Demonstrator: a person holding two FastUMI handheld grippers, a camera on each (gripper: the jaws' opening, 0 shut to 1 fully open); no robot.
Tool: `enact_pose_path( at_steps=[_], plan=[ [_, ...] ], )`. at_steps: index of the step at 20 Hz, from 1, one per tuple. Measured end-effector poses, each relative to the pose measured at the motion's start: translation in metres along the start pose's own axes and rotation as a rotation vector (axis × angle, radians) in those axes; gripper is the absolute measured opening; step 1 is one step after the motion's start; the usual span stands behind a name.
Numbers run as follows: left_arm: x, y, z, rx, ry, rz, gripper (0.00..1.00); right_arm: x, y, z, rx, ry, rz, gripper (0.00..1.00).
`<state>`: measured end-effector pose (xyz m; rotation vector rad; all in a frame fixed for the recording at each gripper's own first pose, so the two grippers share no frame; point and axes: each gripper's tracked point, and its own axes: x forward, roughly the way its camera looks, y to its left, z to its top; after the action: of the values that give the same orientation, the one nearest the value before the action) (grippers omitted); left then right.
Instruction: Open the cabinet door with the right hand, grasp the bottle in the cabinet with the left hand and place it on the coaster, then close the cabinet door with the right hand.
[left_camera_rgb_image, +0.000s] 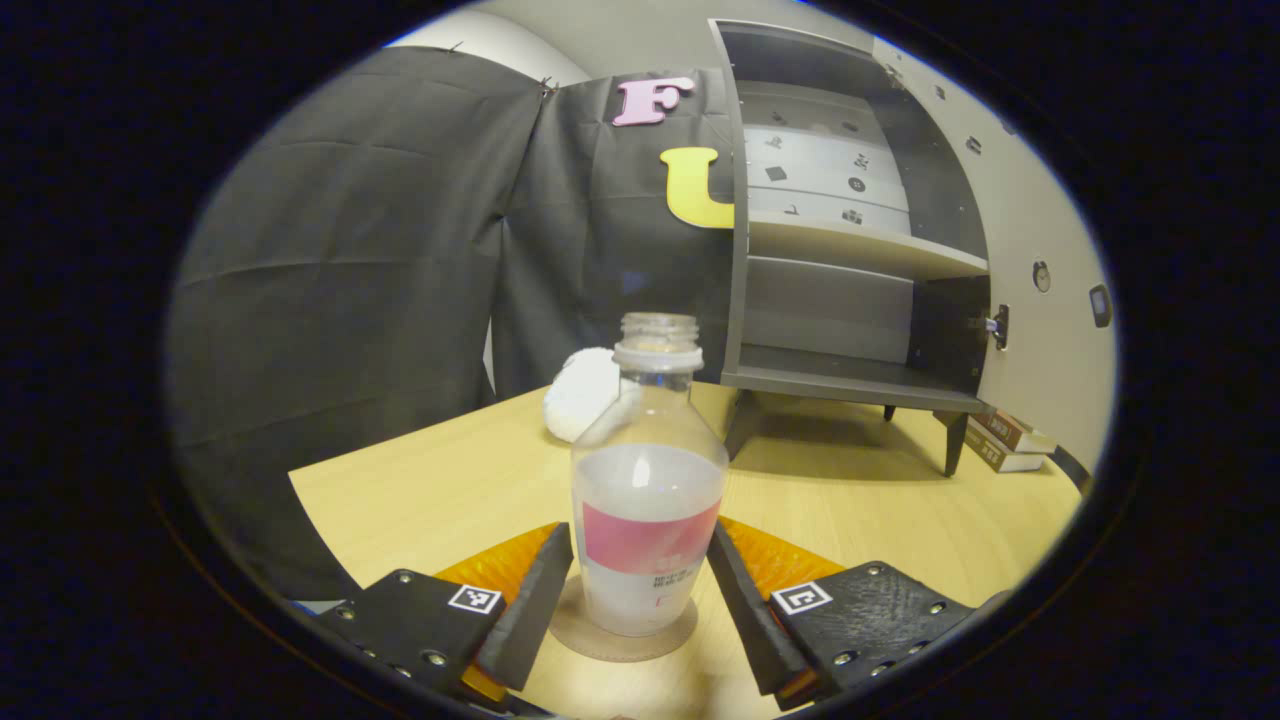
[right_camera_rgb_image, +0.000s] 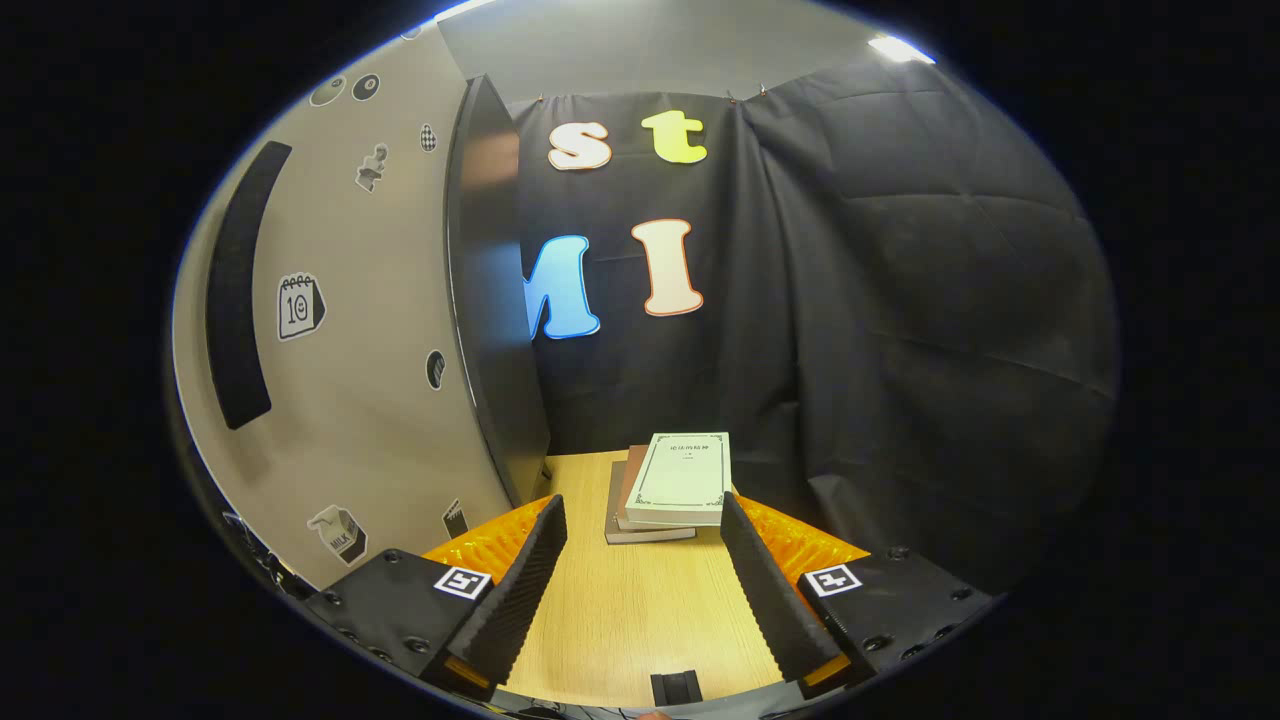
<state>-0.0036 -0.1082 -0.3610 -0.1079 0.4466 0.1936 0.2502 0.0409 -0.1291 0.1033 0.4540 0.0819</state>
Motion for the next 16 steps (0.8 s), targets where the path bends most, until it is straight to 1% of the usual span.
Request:
enact_pose_path(
  at_steps=[3, 4, 6, 7, 8, 10, 13, 16],
  plan=[
    [-0.007, 0.000, 0.020, 0.000, -0.016, 0.000, 0.83, 0.001, 0.001, 0.006, 0.016, -0.011, 0.014, 0.98],
    [-0.010, -0.001, 0.028, 0.004, -0.024, 0.002, 0.81, 0.000, 0.001, 0.010, 0.025, -0.017, 0.017, 0.98],
    [-0.017, -0.001, 0.048, 0.018, -0.046, 0.004, 0.84, 0.001, 0.000, 0.015, 0.047, -0.031, 0.029, 0.98],
    [-0.021, -0.002, 0.058, 0.024, -0.057, 0.002, 0.84, 0.002, 0.000, 0.018, 0.059, -0.036, 0.037, 0.98],
    [-0.024, -0.003, 0.069, 0.026, -0.069, 0.002, 0.81, 0.003, 0.002, 0.021, 0.070, -0.037, 0.048, 0.98],
    [-0.036, -0.004, 0.093, 0.027, -0.094, 0.003, 0.81, 0.003, 0.009, 0.025, 0.082, -0.032, 0.090, 0.98],
    [-0.052, -0.003, 0.140, 0.043, -0.128, 0.016, 0.83, -0.001, 0.020, 0.041, 0.069, -0.058, 0.153, 0.98],
    [-0.073, -0.010, 0.189, 0.050, -0.169, -0.005, 0.81, -0.007, 0.039, 0.062, 0.056, -0.089, 0.238, 0.98]
  ],
)
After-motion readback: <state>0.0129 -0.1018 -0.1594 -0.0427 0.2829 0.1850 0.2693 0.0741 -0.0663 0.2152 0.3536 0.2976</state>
